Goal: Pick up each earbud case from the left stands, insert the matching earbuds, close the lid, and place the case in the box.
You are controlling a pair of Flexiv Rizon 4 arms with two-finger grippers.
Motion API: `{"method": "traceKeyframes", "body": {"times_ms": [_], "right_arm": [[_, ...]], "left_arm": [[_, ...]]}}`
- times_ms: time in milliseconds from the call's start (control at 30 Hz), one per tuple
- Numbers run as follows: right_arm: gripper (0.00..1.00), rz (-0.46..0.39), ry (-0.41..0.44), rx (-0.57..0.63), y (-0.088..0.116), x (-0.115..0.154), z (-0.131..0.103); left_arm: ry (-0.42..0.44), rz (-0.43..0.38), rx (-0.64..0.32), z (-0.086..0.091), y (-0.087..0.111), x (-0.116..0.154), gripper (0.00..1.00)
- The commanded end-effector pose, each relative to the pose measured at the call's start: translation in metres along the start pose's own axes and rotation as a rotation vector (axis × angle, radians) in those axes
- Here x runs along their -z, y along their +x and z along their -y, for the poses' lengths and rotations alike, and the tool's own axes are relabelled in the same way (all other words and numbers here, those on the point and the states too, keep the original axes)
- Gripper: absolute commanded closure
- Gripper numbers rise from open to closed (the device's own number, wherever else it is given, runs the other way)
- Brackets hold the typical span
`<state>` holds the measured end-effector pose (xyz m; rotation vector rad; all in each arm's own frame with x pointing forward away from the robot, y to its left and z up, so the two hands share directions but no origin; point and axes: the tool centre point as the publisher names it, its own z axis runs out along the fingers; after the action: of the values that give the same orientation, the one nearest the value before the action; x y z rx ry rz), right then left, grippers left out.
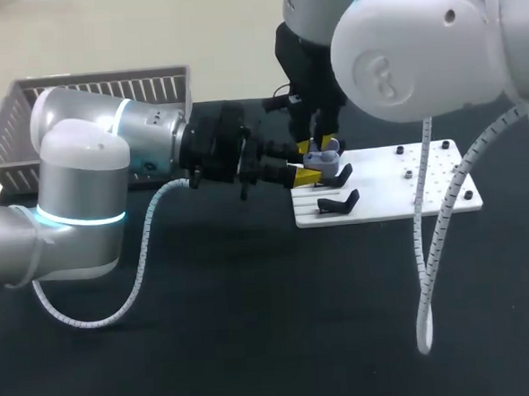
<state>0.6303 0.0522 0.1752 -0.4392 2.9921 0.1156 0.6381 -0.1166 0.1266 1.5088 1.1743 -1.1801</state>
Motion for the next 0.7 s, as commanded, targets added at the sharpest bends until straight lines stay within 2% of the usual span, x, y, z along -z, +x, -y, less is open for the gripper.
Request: {"method": "traceKeyframes", "body": {"times_ms": [33,700], "right_arm": [[1.00,-0.005,0.002,-0.004,-0.0019,-0.0018,0.0004],[1.00,-0.013,0.020,-0.030,-0.0035,-0.0097,0.0054]], "left_arm": [[-0.002,0.002,-0.002,0.0002,0.0007,0.0000,1.00],[-0.002,0.002,-0.002,0.0002,0.0007,0.0000,1.00]]}}
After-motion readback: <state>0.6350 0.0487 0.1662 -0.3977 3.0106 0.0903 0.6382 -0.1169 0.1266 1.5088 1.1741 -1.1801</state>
